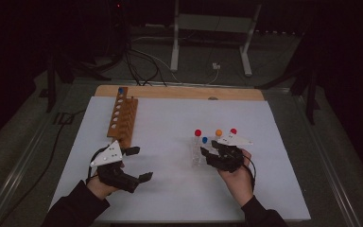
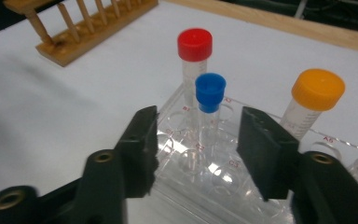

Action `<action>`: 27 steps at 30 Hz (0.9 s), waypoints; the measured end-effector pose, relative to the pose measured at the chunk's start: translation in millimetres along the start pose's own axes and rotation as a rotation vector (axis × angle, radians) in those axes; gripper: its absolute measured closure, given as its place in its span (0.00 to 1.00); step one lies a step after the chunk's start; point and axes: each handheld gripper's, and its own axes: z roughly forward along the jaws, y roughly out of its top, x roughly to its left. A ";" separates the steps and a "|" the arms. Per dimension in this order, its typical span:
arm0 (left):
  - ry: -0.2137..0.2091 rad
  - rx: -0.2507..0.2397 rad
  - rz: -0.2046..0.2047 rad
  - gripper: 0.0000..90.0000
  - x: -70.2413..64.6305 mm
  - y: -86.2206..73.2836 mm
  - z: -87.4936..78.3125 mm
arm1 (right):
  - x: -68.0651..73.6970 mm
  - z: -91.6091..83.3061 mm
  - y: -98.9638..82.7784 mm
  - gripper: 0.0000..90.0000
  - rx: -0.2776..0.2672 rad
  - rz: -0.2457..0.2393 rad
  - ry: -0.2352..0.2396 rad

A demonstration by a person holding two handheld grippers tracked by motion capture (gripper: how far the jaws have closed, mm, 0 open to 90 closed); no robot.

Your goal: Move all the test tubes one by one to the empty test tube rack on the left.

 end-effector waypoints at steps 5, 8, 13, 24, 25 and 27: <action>-0.009 -0.002 -0.003 0.02 0.3 -0.1 -0.7 | -0.5 6.7 3.3 0.65 0.032 0.001 -0.016; -0.009 0.000 0.003 0.02 0.2 0.1 -1.1 | -0.1 11.7 4.5 0.69 0.058 -0.001 -0.025; -0.014 0.009 0.010 0.02 0.4 -1.2 -0.1 | 1.1 19.4 5.0 0.74 0.090 -0.014 -0.046; -0.011 0.030 0.024 0.02 0.7 -3.3 2.6 | 2.6 27.1 5.9 0.84 0.112 -0.037 -0.071; -0.013 0.032 0.026 0.02 0.5 -3.4 2.7 | 2.7 27.3 6.1 0.84 0.113 -0.040 -0.070; -0.012 0.032 0.027 0.02 0.4 -3.5 2.8 | 2.7 27.2 6.4 0.85 0.114 -0.044 -0.069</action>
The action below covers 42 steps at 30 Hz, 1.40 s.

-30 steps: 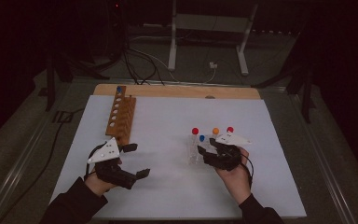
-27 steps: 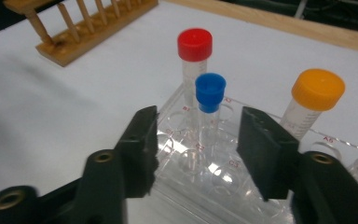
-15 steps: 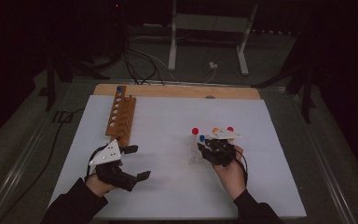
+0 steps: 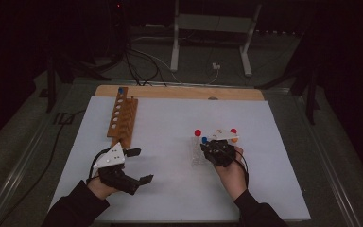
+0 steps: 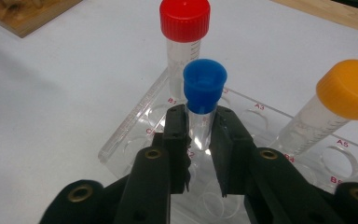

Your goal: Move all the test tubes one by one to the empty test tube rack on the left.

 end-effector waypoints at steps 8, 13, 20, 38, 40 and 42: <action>0.006 -0.006 -0.011 0.02 2.3 -0.7 -0.9 | -2.7 -7.3 1.8 0.85 -0.028 -0.002 0.014; 0.003 -0.006 -0.014 0.02 2.3 -0.3 -0.9 | -4.1 -19.9 7.8 0.85 -0.062 -0.020 0.018; -0.003 -0.009 -0.017 0.02 2.4 0.8 -1.8 | -3.1 -40.0 18.2 0.85 -0.108 -0.037 0.021; -0.043 -0.043 -0.010 0.02 -7.1 11.5 -5.2 | 29.1 -71.1 28.6 0.85 -0.175 -0.103 0.137; -0.044 -0.044 -0.001 0.02 -8.7 13.0 -5.3 | 34.2 -70.6 27.1 0.85 -0.168 -0.118 0.154; -0.050 -0.044 0.003 0.02 -10.2 14.4 -5.2 | 39.4 -69.6 24.7 0.85 -0.159 -0.124 0.172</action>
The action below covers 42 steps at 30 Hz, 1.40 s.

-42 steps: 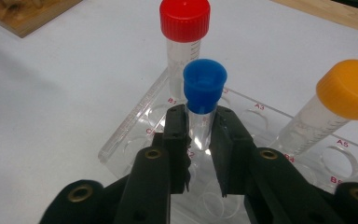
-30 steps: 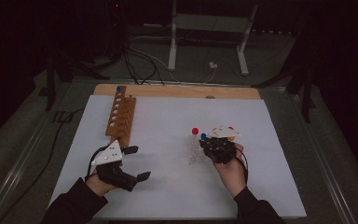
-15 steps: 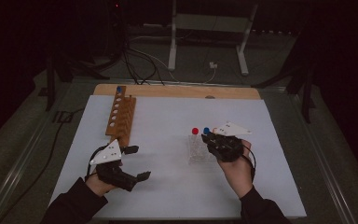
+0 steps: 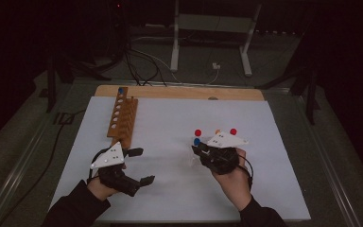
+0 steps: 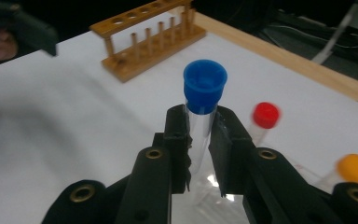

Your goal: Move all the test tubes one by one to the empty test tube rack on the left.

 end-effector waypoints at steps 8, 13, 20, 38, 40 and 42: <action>-0.037 -0.019 0.015 0.02 -6.1 12.6 5.9 | 18.5 11.1 -13.7 0.85 0.052 -0.032 0.049; -0.053 -0.025 0.022 0.04 -10.2 18.9 14.3 | 27.5 17.5 -21.1 0.85 0.074 -0.039 0.084; -0.041 -0.018 0.020 0.14 -14.6 24.1 31.3 | 36.7 20.7 -26.2 0.85 0.084 -0.046 0.120; -0.056 -0.018 0.049 0.61 -21.0 28.6 61.2 | 37.5 19.2 -27.5 0.85 0.084 -0.043 0.135; -0.054 -0.013 0.052 0.65 -21.2 28.6 64.0 | 37.4 19.0 -27.6 0.85 0.084 -0.045 0.135; -0.052 -0.007 0.058 0.67 -21.7 28.6 66.8 | 37.3 18.9 -27.5 0.85 0.083 -0.045 0.135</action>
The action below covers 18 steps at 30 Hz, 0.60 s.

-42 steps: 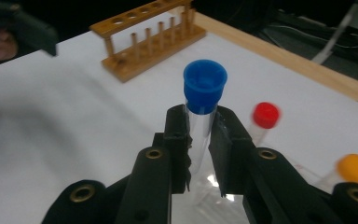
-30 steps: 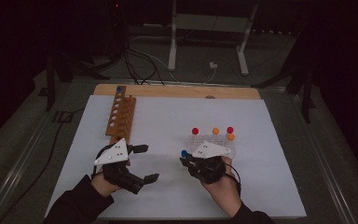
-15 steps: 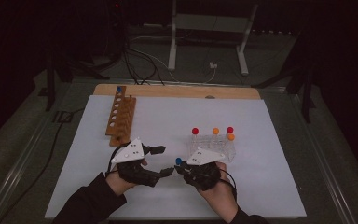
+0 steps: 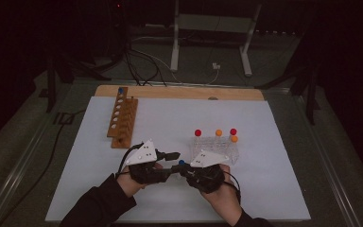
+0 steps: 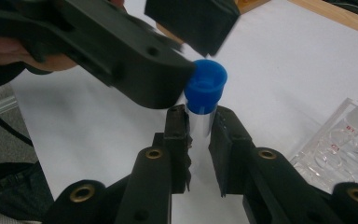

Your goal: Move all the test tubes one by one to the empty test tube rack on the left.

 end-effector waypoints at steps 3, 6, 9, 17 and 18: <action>0.003 0.006 0.021 0.73 -0.2 -0.6 3.3 | 0.2 -0.7 0.4 0.85 -0.003 -0.001 0.001; 0.001 0.010 0.028 0.80 0.5 -0.8 5.2 | -0.3 -1.3 0.6 0.85 -0.006 -0.001 0.000; 0.004 0.010 0.034 0.84 0.2 -0.5 5.9 | -0.9 -1.4 0.4 0.85 -0.004 0.005 -0.004; 0.018 0.006 0.052 0.86 -0.4 0.0 4.9 | -2.2 -1.2 0.6 0.85 -0.009 0.007 0.005; 0.019 0.003 0.050 0.86 -0.5 0.2 4.5 | -2.2 -1.3 0.6 0.85 -0.012 0.007 0.005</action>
